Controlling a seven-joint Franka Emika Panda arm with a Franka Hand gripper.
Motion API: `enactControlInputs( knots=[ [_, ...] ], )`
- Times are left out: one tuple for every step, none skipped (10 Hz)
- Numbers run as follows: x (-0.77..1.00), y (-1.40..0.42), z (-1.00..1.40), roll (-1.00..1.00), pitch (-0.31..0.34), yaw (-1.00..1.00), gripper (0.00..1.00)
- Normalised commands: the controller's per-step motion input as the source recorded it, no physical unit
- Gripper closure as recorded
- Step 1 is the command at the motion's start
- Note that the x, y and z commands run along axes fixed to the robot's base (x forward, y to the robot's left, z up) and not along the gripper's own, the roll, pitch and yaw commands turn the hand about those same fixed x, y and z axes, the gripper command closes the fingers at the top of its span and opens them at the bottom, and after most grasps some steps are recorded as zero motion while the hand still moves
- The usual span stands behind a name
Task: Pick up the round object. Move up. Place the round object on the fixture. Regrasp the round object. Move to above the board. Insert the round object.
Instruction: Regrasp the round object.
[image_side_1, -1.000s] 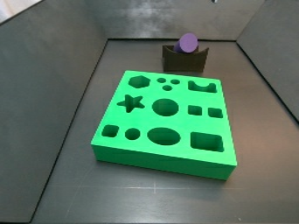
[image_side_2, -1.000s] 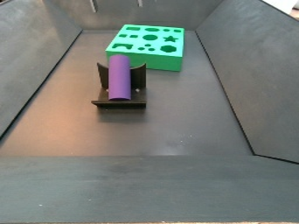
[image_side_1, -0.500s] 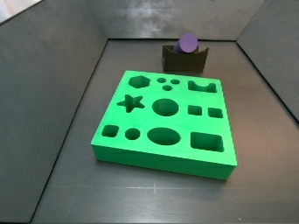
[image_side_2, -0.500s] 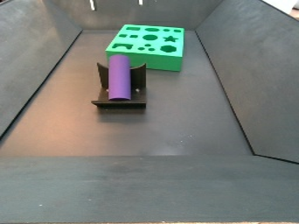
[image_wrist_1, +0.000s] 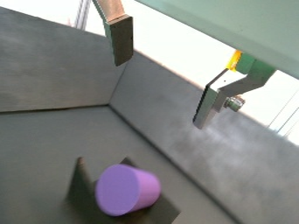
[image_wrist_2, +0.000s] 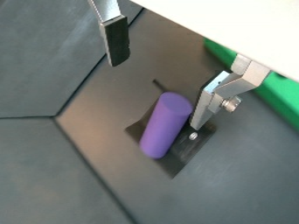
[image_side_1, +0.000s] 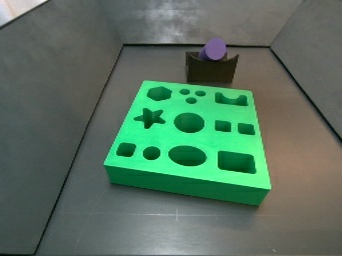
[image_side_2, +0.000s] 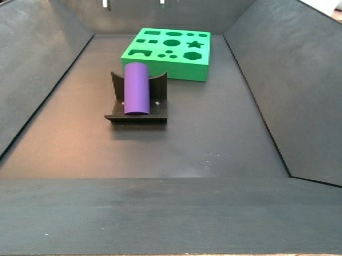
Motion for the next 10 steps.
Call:
enactControlInputs(
  knots=[
    [0.08,-0.03,-0.01,1.00,0.067,0.06,0.00],
    [0.09,-0.04,-0.02,0.94,0.112,0.09,0.00],
    [0.09,-0.04,-0.02,0.81,0.116,0.10,0.00],
    [0.09,-0.04,-0.02,0.54,0.111,0.11,0.00],
    [0.09,-0.03,-0.01,0.36,0.101,0.13,0.00],
    [0.08,-0.02,-0.01,0.22,0.074,0.14,0.00],
    [0.03,0.08,-1.00,0.20,0.192,0.18,0.00],
    [0.03,0.08,-1.00,0.18,0.163,0.19,0.00],
    [0.05,0.07,-1.00,0.17,0.121,0.20,0.00],
    [0.06,0.06,-1.00,0.15,0.083,0.21,0.00]
  ],
)
